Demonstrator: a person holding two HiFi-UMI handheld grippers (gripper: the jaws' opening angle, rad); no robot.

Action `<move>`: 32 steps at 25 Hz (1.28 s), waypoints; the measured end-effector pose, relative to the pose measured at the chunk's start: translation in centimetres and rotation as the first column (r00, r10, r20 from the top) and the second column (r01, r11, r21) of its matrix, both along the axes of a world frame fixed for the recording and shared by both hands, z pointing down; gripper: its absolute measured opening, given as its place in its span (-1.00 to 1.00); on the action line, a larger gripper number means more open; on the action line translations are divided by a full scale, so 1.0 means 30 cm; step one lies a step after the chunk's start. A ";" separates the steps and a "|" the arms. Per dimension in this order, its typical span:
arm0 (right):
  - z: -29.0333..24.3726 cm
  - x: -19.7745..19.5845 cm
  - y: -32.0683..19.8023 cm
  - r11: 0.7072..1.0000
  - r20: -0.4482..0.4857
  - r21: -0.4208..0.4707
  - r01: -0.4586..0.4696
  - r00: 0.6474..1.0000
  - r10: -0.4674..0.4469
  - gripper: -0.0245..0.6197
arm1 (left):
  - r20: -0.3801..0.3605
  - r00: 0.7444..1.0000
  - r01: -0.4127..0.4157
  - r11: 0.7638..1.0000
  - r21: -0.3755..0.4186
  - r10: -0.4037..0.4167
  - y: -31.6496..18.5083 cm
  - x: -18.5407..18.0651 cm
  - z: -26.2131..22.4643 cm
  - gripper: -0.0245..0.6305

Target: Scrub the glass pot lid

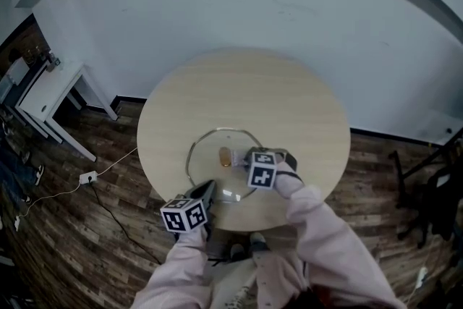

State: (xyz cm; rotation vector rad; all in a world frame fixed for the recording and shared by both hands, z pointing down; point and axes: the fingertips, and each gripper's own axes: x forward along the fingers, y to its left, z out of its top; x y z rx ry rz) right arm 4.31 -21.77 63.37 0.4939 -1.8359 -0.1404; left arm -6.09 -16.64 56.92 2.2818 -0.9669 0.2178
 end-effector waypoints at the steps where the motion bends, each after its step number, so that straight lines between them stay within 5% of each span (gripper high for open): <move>1: 0.000 0.002 0.004 1.000 -0.002 -0.001 -0.011 1.000 0.011 -0.68 | -0.001 1.000 -0.003 1.000 -0.001 0.003 0.005 -0.002 0.001 -0.94; 32: -0.013 -0.052 0.101 0.970 0.089 -0.076 -0.229 0.968 0.236 -0.67 | 0.004 1.000 0.024 1.000 -0.015 -0.024 0.056 0.041 0.020 -0.94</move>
